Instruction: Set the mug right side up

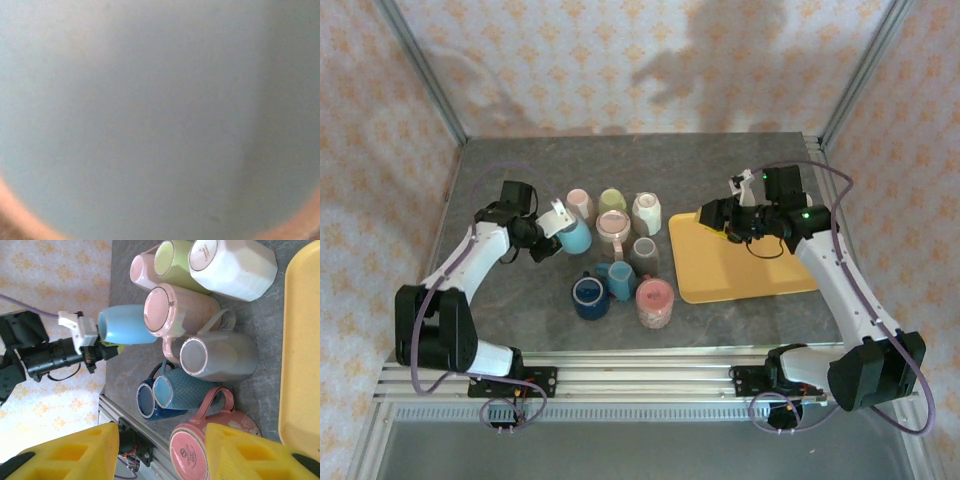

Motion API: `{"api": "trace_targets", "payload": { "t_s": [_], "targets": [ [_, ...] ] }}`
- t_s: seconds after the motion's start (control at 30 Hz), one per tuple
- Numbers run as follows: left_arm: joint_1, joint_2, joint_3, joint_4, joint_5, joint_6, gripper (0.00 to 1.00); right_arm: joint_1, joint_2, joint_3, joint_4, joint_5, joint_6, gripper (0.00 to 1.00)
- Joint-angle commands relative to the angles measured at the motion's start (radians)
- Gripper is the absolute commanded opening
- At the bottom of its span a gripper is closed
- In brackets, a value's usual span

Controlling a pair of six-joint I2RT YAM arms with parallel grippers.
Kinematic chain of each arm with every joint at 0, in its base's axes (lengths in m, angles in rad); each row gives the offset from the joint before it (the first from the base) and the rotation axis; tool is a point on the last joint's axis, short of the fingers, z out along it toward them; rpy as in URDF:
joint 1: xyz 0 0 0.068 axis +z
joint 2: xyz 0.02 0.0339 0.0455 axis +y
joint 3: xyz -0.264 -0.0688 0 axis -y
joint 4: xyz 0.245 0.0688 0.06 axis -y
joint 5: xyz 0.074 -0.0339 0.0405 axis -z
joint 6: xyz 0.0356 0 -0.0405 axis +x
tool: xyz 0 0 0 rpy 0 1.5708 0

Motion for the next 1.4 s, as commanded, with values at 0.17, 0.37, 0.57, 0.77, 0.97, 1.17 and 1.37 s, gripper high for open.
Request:
{"api": "trace_targets", "payload": {
  "t_s": [0.17, 0.37, 0.57, 0.77, 0.97, 1.17, 1.37],
  "targets": [
    [-0.008, -0.188, 0.066, 0.007, 0.193, -0.18, 0.0, 0.004, -0.068, 0.019, 0.062, -0.003, 0.017, 0.49],
    [-0.01, -0.276, 0.146, 0.059, 0.295, -0.339, 0.0, 0.005, -0.08, 0.033, 0.117, -0.035, 0.045, 0.51],
    [-0.072, -0.319, 0.207, 0.256, 0.328, -0.677, 0.0, 0.007, -0.09, 0.024, 0.258, -0.083, 0.135, 0.53],
    [-0.19, -0.275, 0.337, 0.299, 0.288, -0.878, 0.0, 0.044, -0.09, 0.043, 0.355, -0.124, 0.172, 0.54],
    [-0.224, -0.226, 0.408, 0.416, 0.259, -1.114, 0.0, 0.088, -0.09, 0.033, 0.484, -0.172, 0.216, 0.57],
    [-0.277, -0.205, 0.422, 0.526, 0.18, -1.298, 0.0, 0.134, -0.071, 0.05, 0.605, -0.194, 0.285, 0.57],
    [-0.323, -0.184, 0.401, 0.717, 0.132, -1.497, 0.0, 0.182, -0.049, 0.047, 0.794, -0.166, 0.417, 0.57]
  ]
}}
